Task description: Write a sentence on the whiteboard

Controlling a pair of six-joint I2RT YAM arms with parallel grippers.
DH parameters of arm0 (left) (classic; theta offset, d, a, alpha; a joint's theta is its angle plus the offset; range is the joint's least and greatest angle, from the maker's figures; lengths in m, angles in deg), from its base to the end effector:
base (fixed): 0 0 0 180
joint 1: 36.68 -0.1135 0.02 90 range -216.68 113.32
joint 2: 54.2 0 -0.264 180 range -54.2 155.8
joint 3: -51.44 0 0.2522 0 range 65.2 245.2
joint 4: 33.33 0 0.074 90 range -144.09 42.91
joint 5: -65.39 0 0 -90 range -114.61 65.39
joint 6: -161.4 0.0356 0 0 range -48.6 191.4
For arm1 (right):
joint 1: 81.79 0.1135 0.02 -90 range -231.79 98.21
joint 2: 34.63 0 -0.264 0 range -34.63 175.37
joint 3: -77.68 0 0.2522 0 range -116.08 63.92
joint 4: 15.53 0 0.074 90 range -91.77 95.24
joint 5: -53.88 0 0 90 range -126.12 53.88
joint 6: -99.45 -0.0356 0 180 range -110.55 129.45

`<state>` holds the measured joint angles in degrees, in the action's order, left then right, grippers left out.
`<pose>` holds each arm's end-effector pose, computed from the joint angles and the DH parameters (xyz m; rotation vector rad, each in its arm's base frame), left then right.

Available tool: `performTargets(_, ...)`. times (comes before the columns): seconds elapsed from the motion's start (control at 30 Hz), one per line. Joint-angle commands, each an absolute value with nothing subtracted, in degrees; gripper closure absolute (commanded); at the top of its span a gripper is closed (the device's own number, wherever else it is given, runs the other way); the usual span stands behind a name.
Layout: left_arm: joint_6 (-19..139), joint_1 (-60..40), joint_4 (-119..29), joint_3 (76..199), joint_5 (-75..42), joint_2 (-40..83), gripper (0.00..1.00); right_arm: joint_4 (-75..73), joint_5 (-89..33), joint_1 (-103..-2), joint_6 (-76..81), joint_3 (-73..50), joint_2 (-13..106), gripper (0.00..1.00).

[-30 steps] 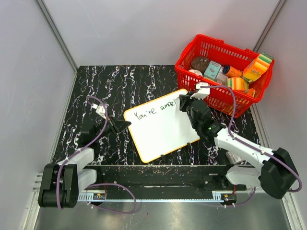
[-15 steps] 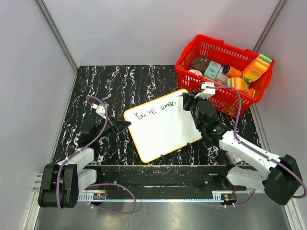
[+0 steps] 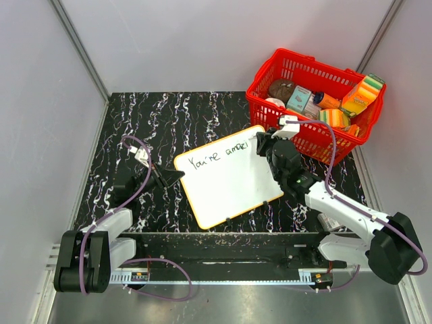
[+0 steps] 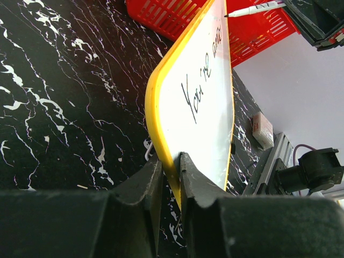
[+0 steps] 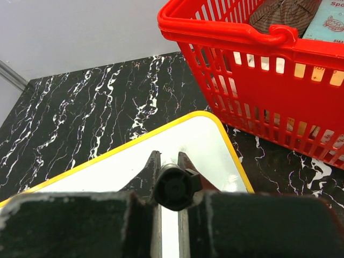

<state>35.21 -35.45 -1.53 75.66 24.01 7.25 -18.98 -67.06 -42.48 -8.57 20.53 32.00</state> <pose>0.1911 -0.0308 0.1836 0.1503 1.7695 -1.1820 0.2189 0.1556 0.3033 0.0973 1.6672 0.3060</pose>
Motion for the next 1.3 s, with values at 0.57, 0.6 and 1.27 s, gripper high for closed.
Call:
performTargets(0.57,39.32,-35.19,-0.07,75.04,24.08,6.53,1.0,-17.5,-66.88,-43.03,-11.9,24.37,29.98,1.0)
performTargets(0.6,39.23,-35.19,-0.07,75.04,24.17,6.53,1.0,-17.24,-66.79,-42.94,-11.99,24.63,29.8,1.0)
performTargets(1.27,39.32,-35.19,0.02,74.95,24.17,6.45,1.0,-18.73,-67.94,-43.03,-11.47,21.91,31.55,1.0)
